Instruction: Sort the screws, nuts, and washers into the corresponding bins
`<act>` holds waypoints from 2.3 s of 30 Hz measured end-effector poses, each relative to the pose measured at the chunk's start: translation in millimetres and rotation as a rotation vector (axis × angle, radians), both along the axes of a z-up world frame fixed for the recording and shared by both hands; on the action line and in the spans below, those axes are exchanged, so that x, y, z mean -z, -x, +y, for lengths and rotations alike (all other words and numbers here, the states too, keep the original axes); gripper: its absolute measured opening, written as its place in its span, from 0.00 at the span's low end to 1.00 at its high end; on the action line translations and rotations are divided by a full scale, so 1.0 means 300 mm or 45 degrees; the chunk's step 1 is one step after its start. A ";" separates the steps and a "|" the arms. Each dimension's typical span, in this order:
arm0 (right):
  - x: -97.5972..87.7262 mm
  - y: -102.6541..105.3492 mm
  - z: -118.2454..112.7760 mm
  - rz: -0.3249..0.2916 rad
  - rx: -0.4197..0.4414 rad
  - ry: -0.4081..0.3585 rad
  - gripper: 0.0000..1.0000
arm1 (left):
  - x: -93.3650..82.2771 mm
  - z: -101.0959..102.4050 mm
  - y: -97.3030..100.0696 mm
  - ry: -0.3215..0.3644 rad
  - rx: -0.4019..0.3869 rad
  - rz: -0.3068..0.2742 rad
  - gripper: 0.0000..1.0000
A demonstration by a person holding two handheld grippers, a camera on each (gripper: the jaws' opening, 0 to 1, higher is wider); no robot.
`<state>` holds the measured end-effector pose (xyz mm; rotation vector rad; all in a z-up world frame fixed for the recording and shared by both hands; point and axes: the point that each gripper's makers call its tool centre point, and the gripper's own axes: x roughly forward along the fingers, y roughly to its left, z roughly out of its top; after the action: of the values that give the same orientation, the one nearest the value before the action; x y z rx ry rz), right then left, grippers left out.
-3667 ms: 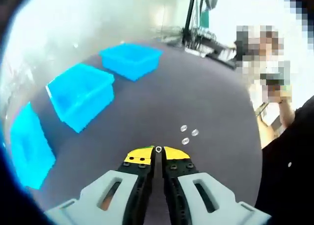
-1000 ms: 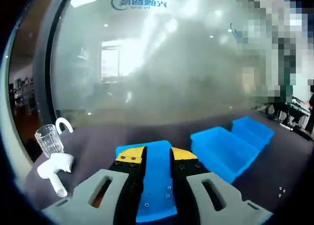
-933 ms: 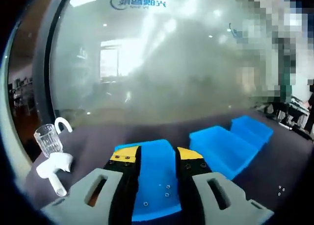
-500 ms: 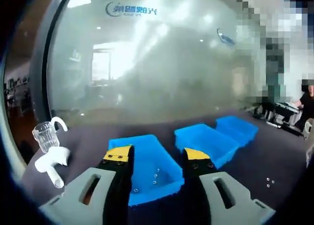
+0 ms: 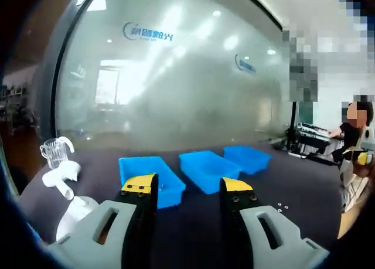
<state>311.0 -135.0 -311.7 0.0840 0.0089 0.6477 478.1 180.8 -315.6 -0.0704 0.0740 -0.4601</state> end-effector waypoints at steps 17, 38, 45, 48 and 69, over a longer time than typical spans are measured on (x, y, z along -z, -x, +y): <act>-0.005 -0.027 -0.014 -0.003 -0.001 0.010 0.36 | 0.034 -0.008 0.375 -0.069 0.218 -0.069 0.44; -0.001 -0.036 -0.009 -0.007 0.004 0.023 0.36 | 0.088 -0.002 0.576 -0.132 0.336 -0.018 0.43; 0.005 -0.034 0.005 -0.002 -0.013 0.030 0.36 | 0.105 -0.019 0.586 -0.179 0.364 -0.012 0.43; 0.004 -0.034 0.003 -0.002 -0.014 0.033 0.36 | 0.108 -0.022 0.587 -0.181 0.368 -0.007 0.43; 0.034 -0.067 -0.002 0.039 -0.064 0.166 0.37 | 0.118 -0.034 0.586 -0.202 0.404 0.037 0.43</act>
<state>331.0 -135.7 -321.9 -0.0323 0.0826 0.6944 302.4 170.4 -351.0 0.0917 0.1514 -0.7688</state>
